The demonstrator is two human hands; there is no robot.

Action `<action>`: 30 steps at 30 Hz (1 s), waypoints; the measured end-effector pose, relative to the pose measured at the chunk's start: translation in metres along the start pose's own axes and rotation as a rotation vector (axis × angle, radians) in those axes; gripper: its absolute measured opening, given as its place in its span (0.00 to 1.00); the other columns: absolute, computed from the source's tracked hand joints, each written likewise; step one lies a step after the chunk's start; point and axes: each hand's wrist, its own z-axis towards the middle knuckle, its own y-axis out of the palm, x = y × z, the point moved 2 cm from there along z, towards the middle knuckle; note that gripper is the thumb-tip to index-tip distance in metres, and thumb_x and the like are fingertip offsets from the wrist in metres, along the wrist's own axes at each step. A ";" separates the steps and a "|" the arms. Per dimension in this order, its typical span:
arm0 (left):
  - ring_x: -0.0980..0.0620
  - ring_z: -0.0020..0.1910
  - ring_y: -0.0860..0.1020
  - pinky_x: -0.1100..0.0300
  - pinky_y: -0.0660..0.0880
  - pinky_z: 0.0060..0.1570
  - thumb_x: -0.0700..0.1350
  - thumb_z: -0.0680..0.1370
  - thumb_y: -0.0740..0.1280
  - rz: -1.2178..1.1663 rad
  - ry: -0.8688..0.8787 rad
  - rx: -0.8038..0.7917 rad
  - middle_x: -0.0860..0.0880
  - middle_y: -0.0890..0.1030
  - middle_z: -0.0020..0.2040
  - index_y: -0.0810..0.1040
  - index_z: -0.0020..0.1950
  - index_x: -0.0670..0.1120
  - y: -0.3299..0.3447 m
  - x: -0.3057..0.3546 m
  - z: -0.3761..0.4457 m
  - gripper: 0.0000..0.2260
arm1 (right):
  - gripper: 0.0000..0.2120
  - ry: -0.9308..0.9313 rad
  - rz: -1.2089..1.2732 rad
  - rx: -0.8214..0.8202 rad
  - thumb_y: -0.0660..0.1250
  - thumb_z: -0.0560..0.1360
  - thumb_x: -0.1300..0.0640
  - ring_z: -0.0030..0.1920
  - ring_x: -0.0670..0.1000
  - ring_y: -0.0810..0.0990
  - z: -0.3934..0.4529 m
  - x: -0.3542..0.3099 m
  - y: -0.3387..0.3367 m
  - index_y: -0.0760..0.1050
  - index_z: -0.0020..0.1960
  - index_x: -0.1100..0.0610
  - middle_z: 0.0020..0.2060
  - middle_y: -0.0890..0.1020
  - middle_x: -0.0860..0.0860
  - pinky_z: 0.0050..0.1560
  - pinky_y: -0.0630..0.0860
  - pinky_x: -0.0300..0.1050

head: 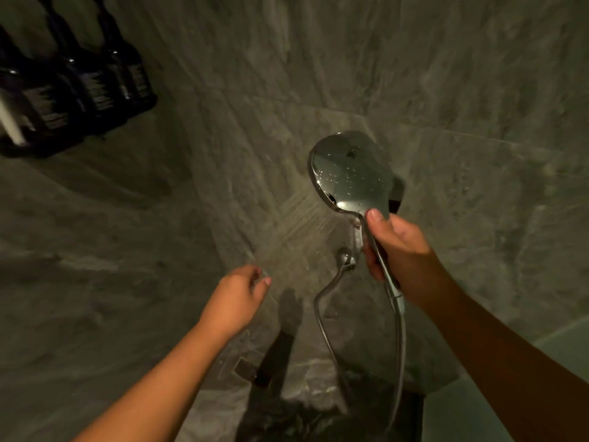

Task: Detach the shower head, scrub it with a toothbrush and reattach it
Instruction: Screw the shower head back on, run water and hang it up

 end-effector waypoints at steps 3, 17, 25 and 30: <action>0.40 0.52 0.80 0.54 0.76 0.53 0.47 0.76 0.70 0.078 0.026 -0.015 0.38 0.83 0.51 0.80 0.56 0.38 -0.014 -0.013 -0.020 0.14 | 0.24 -0.033 0.034 -0.037 0.64 0.70 0.31 0.22 0.54 0.71 -0.004 -0.001 0.019 0.72 0.34 0.53 0.25 0.76 0.53 0.22 0.67 0.41; 0.41 0.56 0.80 0.52 0.76 0.56 0.54 0.74 0.70 0.138 -0.030 0.007 0.40 0.83 0.54 0.79 0.59 0.39 -0.044 -0.048 -0.061 0.21 | 0.24 -0.009 0.096 -0.208 0.63 0.73 0.38 0.23 0.52 0.68 -0.017 -0.012 0.065 0.68 0.41 0.61 0.25 0.72 0.53 0.22 0.65 0.41; 0.41 0.54 0.80 0.53 0.76 0.54 0.54 0.74 0.70 0.142 -0.033 0.038 0.39 0.83 0.54 0.79 0.57 0.40 -0.043 -0.049 -0.062 0.20 | 0.22 0.006 -0.007 -0.189 0.64 0.73 0.35 0.21 0.52 0.68 -0.021 -0.009 0.049 0.71 0.32 0.51 0.23 0.73 0.52 0.21 0.66 0.39; 0.40 0.53 0.80 0.51 0.77 0.54 0.53 0.75 0.70 0.140 0.003 0.028 0.39 0.83 0.53 0.80 0.57 0.39 -0.030 -0.038 -0.054 0.19 | 0.30 -0.020 -0.150 -0.127 0.63 0.73 0.34 0.20 0.55 0.68 -0.027 -0.002 0.026 0.68 0.35 0.63 0.22 0.72 0.57 0.22 0.64 0.41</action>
